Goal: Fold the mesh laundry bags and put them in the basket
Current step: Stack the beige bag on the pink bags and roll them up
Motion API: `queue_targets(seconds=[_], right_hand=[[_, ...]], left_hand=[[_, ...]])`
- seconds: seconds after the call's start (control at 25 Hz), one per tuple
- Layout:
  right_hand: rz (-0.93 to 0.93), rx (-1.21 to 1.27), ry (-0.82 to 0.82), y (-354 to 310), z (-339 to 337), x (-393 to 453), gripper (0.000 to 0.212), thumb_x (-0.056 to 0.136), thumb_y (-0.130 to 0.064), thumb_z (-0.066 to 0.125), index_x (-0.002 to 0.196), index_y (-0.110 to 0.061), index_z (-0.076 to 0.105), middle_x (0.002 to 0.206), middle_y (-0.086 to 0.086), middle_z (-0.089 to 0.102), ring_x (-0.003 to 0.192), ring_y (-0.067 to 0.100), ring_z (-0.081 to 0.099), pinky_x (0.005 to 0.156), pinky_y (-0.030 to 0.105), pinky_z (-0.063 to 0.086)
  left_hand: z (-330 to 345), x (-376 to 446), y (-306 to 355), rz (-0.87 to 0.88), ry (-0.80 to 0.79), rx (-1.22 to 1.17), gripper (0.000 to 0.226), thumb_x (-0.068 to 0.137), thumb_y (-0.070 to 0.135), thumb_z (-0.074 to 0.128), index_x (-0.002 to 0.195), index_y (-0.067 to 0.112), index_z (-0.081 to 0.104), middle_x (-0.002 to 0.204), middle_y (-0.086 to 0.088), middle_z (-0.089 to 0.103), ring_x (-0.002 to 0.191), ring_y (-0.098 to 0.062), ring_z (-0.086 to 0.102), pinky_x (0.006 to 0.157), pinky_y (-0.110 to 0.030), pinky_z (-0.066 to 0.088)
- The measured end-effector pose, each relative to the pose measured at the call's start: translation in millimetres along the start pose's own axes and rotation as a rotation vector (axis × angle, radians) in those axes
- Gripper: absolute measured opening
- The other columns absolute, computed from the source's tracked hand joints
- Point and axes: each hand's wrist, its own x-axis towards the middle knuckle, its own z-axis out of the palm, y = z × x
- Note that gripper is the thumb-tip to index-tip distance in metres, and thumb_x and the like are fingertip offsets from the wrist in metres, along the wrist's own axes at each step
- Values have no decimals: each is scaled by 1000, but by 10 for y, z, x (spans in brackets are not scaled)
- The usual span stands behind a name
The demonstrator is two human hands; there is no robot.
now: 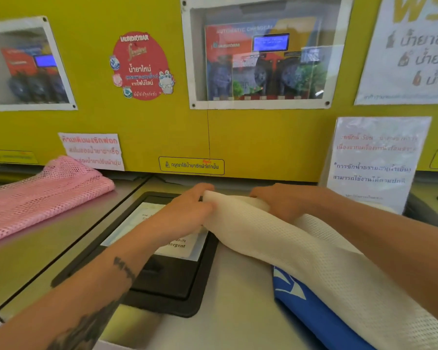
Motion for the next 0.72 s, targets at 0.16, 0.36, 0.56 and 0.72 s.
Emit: queue_targets(seconds=[0.16,0.36,0.56,0.72], right_hand=[[-41,-18,101,-14,-306,-85,60,89,-22,61,142,-34,36,130,0,55,109,22,55,90,42,50],[-105,-40,273,-330,-945,-234,77,90,-11,56,148,-46,21,142,-3,46,121,25,47,99,43,44],[-165,-41,453,-1003,-1362,28,81,90,-19,67,152,-42,20,155,1,38,134,27,43,106,38,36],[-317,15,509,-1980,-1379,680,64,90,-13,64,146,-29,36,145,3,47,129,27,47,102,36,39]], left_hand=[[-78,5,110,4,-18,-327,47,93,29,62,134,42,44,120,3,65,106,-20,64,102,-51,46],[-332,-64,39,66,16,-424,68,89,18,67,140,50,33,122,10,60,104,-20,65,91,-47,55],[-1379,-310,-343,174,235,-192,37,94,24,60,120,51,59,124,15,56,100,-9,60,81,-30,51],[-2149,-571,-937,190,371,-78,35,97,18,55,115,45,68,131,23,50,109,-3,53,84,-19,38]])
